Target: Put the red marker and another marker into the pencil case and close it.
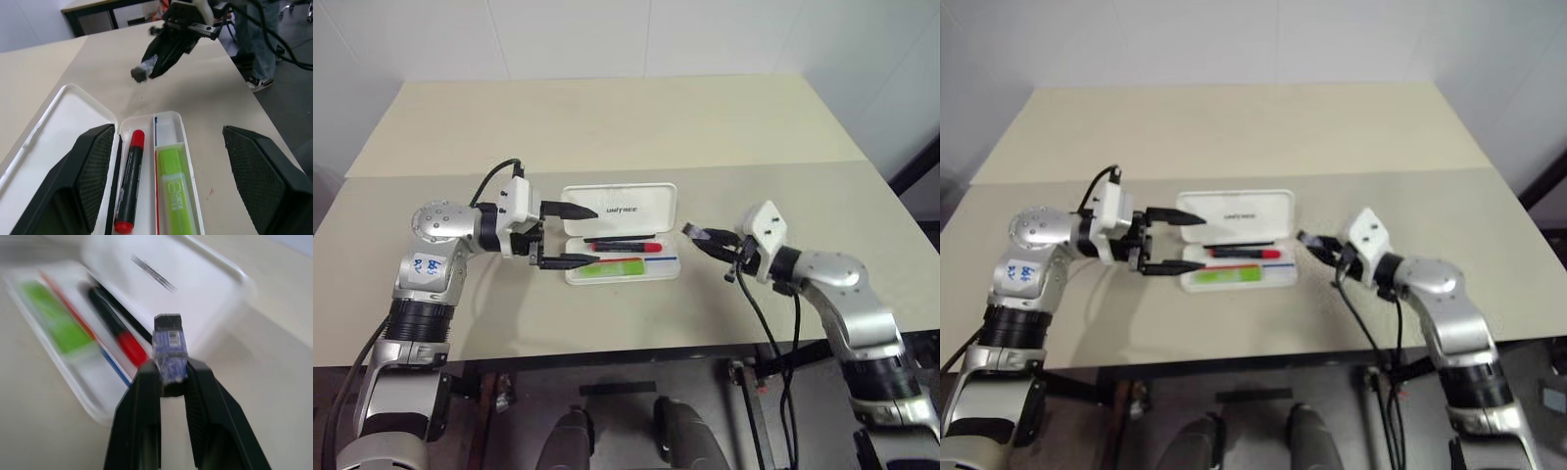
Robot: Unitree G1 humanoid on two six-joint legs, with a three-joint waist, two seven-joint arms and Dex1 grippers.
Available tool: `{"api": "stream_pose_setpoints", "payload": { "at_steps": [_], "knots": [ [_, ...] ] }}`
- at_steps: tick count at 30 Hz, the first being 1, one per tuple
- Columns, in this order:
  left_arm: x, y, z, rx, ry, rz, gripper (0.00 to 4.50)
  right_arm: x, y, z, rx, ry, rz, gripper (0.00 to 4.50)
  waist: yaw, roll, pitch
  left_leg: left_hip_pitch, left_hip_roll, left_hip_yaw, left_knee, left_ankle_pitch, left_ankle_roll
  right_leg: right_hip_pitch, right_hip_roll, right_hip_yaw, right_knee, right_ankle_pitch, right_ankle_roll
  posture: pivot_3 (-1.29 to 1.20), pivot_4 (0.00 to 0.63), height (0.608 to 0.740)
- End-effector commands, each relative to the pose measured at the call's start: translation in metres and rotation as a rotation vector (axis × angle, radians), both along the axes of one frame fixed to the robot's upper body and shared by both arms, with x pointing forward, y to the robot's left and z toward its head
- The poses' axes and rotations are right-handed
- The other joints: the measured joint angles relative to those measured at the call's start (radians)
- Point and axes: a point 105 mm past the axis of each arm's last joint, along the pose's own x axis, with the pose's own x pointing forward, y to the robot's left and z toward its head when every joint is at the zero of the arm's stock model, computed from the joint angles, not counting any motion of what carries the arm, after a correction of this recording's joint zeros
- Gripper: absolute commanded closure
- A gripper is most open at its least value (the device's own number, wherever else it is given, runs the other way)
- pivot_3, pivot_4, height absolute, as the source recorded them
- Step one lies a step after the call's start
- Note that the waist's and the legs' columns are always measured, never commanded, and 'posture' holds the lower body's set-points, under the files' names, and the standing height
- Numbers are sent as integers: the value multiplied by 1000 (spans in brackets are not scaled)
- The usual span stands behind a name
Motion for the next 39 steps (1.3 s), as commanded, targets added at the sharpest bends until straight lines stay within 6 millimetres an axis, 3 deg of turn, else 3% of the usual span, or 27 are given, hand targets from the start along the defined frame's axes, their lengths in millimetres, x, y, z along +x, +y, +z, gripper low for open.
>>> {"api": "stream_pose_setpoints", "payload": {
  "at_steps": [1, 7, 15, 22, 32, 39],
  "knots": [
    [-2, 2, 5, -13, -30, 6, 753, 3, 10, 3, -51, -17, 159, 4161, 1, 0, 0, 0, 0, 0, 0, 0, 0, 0, 0, 0, 0, 0, 0, 0, 150, 740],
    [-5, 7, 5, -15, -36, 33, 753, 10, 16, -13, -146, 44, 291, 4161, 5, 0, 0, -2, 0, 0, 0, -1, -1, 0, -1, 0, -3, 0, 0, 0, 150, 740],
    [-11, 13, 4, -23, -39, 79, 753, 19, 9, -32, -227, 88, 323, 4161, 2, 0, 0, -1, 0, 1, 0, -1, -2, 0, -2, 0, -4, 0, 0, 0, 150, 740],
    [-11, 14, 5, -25, -39, 87, 753, 24, 9, -34, -236, 80, 332, 4161, 2, 0, 0, 0, 0, 1, 1, -1, -2, 0, -2, 0, -1, 0, 0, 0, 150, 740],
    [-9, 13, 5, -30, -46, 93, 753, 29, 19, -15, -170, 14, 328, 641, 2, 1, 0, 0, 0, 1, 0, -1, -2, -1, -2, 0, 0, 0, 0, 0, 150, 740],
    [-7, 14, 4, -32, -39, 96, 753, 21, 10, 9, -104, -50, 305, 641, 3, 1, 1, 0, 0, 1, 0, -1, -2, -1, -2, 0, 0, 0, 0, 0, 150, 740]
  ]
}}
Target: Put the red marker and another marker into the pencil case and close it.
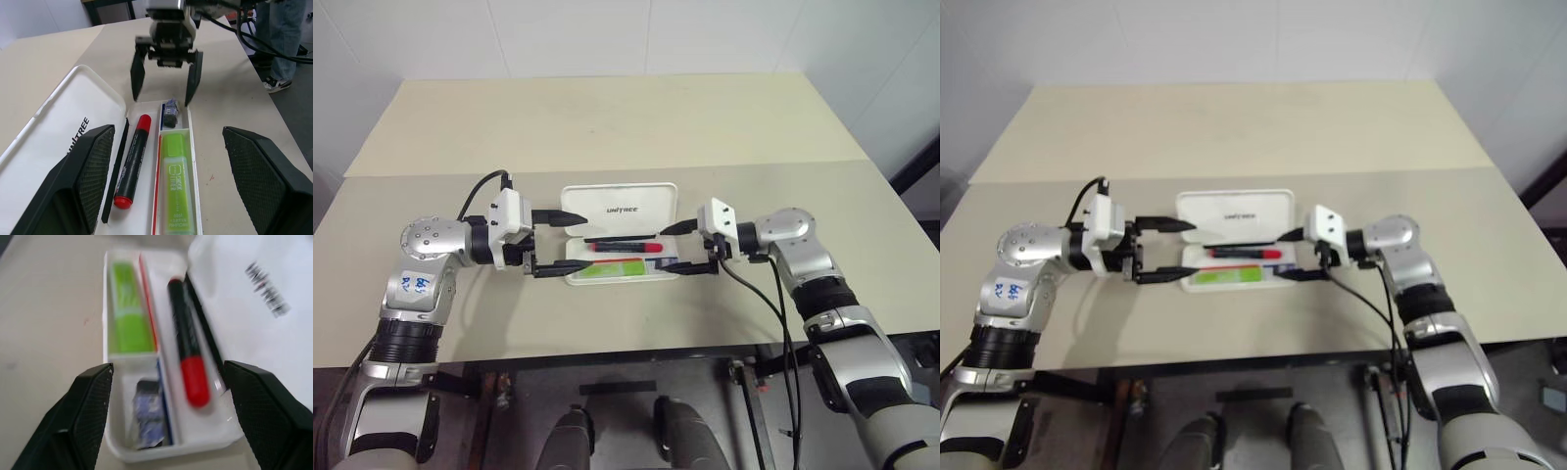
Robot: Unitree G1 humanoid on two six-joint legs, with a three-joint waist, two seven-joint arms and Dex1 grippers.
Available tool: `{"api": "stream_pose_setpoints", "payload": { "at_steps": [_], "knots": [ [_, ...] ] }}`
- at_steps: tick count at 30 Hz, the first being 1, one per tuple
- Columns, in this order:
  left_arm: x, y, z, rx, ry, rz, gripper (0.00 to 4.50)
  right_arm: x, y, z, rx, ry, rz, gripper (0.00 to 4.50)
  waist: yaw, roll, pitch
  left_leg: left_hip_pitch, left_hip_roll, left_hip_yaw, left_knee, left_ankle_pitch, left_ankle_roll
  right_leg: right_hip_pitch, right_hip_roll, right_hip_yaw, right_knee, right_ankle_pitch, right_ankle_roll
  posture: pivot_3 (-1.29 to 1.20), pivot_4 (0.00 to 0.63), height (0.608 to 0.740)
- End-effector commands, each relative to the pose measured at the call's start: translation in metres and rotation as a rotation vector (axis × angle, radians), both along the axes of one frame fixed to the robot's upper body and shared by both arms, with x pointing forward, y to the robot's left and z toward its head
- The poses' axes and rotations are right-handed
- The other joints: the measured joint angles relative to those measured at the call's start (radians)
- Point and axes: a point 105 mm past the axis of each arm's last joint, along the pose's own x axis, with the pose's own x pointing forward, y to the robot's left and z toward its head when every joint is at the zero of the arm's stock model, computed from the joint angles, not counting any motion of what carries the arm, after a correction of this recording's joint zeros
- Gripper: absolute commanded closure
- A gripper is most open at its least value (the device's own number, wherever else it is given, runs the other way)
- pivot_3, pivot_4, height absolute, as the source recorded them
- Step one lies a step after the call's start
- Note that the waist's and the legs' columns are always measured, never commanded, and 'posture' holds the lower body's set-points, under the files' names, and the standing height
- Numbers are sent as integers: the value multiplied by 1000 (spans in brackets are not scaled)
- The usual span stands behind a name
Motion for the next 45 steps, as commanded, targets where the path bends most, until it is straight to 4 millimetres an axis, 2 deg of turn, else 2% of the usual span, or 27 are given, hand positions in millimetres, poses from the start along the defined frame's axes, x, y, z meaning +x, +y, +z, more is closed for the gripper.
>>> {"api": "stream_pose_setpoints", "payload": {
  "at_steps": [1, 5, 10, 11, 13, 15, 22, 29, 33, 37, 41, 45],
  "knots": [
    [-1, 3, 11, -13, -44, 3, 753, -7, -10, 23, 62, -69, -18, 641, 1, 0, 0, 0, 0, 0, 0, 0, 0, 0, 0, 0, 0, 0, 0, 0, 150, 740],
    [3, 11, 7, -20, -26, 38, 753, -29, -32, 37, 108, -100, -66, 641, 6, 0, 0, -1, 0, -1, 0, 0, 0, 0, 0, 0, 0, 0, 0, 0, 150, 740],
    [4, 22, 5, -40, -7, 61, 753, -49, -50, 43, 120, -97, -133, 641, 2, 0, 0, -1, -1, 0, 0, 0, 0, 0, -2, 0, -3, 0, 0, 0, 150, 740],
    [5, 27, 3, -53, 3, 77, 753, -51, -60, 43, 112, -97, -165, 641, 1, 0, 0, -1, -1, 1, 0, 0, 0, 0, -2, 0, -3, 0, 0, 0, 150, 740],
    [8, 35, 0, -67, 7, 105, 1375, -55, -74, 44, 96, -106, -217, 597, 2, 0, 0, 0, -1, 1, 0, 0, 0, 0, -2, 0, -2, 0, 0, 0, 150, 740],
    [10, 39, -2, -77, 5, 126, 2010, -56, -80, 46, 92, -114, -247, 597, 2, 0, 0, 0, -1, 1, 0, 0, 0, 0, -1, 0, -1, 0, 0, 0, 150, 740],
    [17, 41, -3, -137, -17, 164, 4472, -55, -80, 48, 96, -137, -278, 597, 4, 0, 0, 0, -1, 2, 2, 0, 1, 0, -2, 0, 1, 0, 0, 0, 150, 740],
    [31, 48, 5, -236, -65, 296, 4494, -56, -77, 48, 97, -144, -282, 597, 5, 0, 0, 0, -1, 1, 2, 0, 1, 0, -2, 0, 0, 0, 0, 0, 150, 740],
    [47, 74, -3, -314, -29, 540, 4494, -58, -77, 48, 103, -150, -294, 597, 3, 0, 0, 0, -1, 1, 2, 0, 1, 0, -2, 0, 0, 0, 0, 0, 150, 740],
    [58, 82, -8, -313, -18, 665, 4494, -59, -77, 48, 111, -152, -306, 597, 5, 0, 0, 0, -1, 1, 2, 0, 1, 0, -2, 0, 1, 0, 0, 0, 150, 740],
    [79, 76, -3, -345, -18, 760, 4494, -61, -76, 48, 123, -156, -318, 597, 10, 0, 0, 0, -2, 1, 3, 0, 1, 1, -3, 0, 1, 0, 1, 0, 150, 740],
    [99, 54, -10, -316, 32, 774, 4494, -62, -73, 48, 131, -157, -320, 597, 27, 0, 0, 0, -3, 0, 5, 0, 1, 2, -2, 0, 0, 1, 3, 0, 150, 740]
  ]
}}
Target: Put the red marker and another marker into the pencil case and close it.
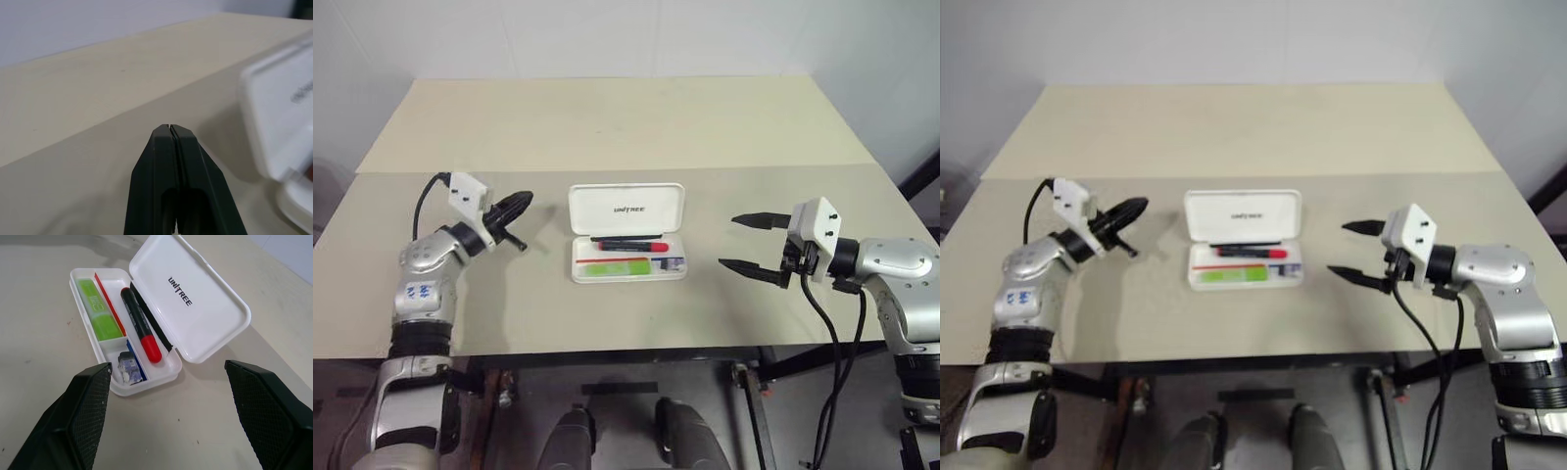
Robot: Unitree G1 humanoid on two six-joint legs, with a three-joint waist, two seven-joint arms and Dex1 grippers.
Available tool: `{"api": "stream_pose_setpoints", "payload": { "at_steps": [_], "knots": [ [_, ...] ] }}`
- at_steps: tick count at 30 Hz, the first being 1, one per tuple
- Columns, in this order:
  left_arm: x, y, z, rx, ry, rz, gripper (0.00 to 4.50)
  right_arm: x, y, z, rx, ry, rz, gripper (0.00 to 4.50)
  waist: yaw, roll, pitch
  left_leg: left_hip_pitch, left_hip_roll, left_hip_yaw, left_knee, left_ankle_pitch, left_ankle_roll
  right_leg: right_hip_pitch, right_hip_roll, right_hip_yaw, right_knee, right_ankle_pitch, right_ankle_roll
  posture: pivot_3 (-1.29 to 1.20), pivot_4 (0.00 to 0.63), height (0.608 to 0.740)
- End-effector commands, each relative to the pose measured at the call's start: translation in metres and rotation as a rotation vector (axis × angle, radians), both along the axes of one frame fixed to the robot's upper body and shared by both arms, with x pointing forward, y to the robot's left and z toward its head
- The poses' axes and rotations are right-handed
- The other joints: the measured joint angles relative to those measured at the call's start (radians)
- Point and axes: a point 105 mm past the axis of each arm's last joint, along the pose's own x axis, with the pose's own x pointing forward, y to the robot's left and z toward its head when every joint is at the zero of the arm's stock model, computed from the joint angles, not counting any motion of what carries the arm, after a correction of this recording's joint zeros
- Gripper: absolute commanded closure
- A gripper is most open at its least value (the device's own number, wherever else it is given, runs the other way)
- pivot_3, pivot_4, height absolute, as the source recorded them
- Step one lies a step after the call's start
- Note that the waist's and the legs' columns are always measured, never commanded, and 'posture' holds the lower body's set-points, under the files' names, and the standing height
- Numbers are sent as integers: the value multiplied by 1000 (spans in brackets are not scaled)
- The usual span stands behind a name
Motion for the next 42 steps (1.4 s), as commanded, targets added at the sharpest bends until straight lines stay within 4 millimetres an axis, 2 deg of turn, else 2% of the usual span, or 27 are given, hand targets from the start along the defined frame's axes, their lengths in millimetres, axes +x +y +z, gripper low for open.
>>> {"api": "stream_pose_setpoints", "payload": {
  "at_steps": [1, 8, 23, 31, 37, 42],
  "knots": [
    [10, -12, 5, 12, 5, -4, 4494, -5, 2, 13, 21, -52, 7, 597, 2, 0, 0, 0, 0, 0, 0, 0, 0, 0, 0, 0, 0, 0, 0, 0, 150, 740],
    [9, -41, 14, 28, -24, -168, 4494, -6, 6, 15, 32, -57, 4, 597, 0, 0, 0, 0, 0, 1, -2, 0, 0, 0, 1, 0, -3, 0, 0, 0, 150, 740],
    [-13, -62, 13, 60, -81, -394, 4494, -9, 9, 16, 58, -56, -12, 597, 7, 0, 0, -1, 0, 1, -2, 0, 0, 0, 0, 0, -4, 0, 0, 0, 150, 740],
    [-39, -79, -2, 192, -59, -611, 4494, -9, 9, 17, 67, -66, -28, 597, 4, 0, 0, -1, 0, 1, -2, 0, 0, 0, 0, 0, -4, 0, 0, 0, 150, 740],
    [-45, -82, -16, 349, -10, -699, 4494, -10, 12, 19, 77, -75, -31, 597, 0, 0, 0, -1, 0, 1, -2, 0, 0, 0, 0, 1, -4, 0, 0, 0, 150, 740],
    [-44, -98, -30, 471, 45, -735, 4494, -10, 15, 20, 101, -89, -45, 597, 3, 0, 0, -1, 0, 1, -2, 0, 0, 0, 0, 1, -4, 0, 0, 0, 150, 740]
  ]
}}
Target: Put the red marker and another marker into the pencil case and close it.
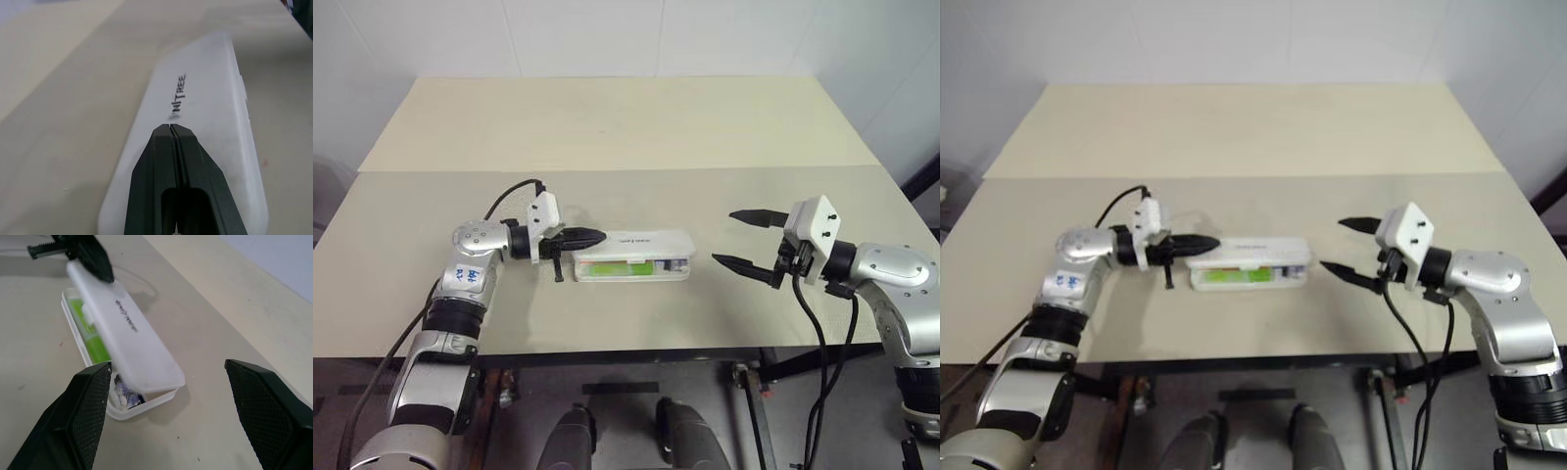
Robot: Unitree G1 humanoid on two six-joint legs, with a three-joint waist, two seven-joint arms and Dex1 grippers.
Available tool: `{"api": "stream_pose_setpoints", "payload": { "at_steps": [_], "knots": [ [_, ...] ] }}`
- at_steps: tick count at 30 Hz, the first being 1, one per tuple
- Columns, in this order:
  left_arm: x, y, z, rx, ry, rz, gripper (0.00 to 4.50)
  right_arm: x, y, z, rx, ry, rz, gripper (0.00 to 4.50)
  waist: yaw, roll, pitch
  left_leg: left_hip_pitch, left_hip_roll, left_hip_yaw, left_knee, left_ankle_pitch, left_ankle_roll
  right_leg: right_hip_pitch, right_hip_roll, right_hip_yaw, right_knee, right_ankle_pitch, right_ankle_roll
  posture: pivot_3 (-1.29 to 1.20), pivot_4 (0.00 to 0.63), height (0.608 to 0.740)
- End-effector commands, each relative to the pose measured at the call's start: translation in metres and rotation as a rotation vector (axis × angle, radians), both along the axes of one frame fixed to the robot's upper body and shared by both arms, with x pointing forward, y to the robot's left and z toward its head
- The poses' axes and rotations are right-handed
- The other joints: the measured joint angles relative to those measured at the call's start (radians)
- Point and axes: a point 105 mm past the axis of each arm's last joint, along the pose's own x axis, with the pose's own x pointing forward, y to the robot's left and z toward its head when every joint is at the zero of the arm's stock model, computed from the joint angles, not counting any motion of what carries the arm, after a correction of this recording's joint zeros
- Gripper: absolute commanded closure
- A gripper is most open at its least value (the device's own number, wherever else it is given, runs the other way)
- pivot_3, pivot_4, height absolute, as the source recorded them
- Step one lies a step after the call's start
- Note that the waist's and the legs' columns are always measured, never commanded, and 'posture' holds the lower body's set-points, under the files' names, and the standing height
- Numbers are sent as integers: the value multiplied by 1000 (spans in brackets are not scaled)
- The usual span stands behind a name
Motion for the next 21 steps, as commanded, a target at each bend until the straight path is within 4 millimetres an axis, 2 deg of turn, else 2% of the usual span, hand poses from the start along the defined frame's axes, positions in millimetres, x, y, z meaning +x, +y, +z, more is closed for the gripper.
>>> {"api": "stream_pose_setpoints", "payload": {
  "at_steps": [1, 5, 12, 18, 21],
  "knots": [
    [0, -13, -4, 101, -25, -36, 4494, -5, 3, 13, 37, -61, 0, 597, 2, 0, 0, 0, 0, 0, 0, 0, 0, 0, 0, 0, 0, 0, 0, 0, 150, 740],
    [-4, -29, -12, 137, 9, -65, 4494, -7, 6, 12, 61, -70, -17, 597, 2, 0, 0, 0, 0, 0, 0, 0, 0, 0, 0, 0, 0, 0, 0, 0, 150, 740],
    [-11, -46, -24, 153, 66, -72, 4494, -12, 10, 9, 102, -86, -51, 597, 1, 0, 0, 0, 0, 0, 1, 0, 1, 1, 0, 0, 0, 0, 0, 0, 150, 740],
    [-15, -41, -28, 184, 92, -61, 4494, -16, 12, 8, 122, -87, -70, 597, -1, 0, 0, 1, 0, 0, 1, 0, 1, 1, 1, 1, 1, 0, 0, 0, 150, 740],
    [-13, -39, -19, 121, 92, -56, 4494, -16, 11, 6, 125, -82, -75, 597, -1, 0, 0, 1, 0, -1, 1, 0, 1, 1, 1, 1, 2, 0, 0, 0, 150, 740]
  ]
}}
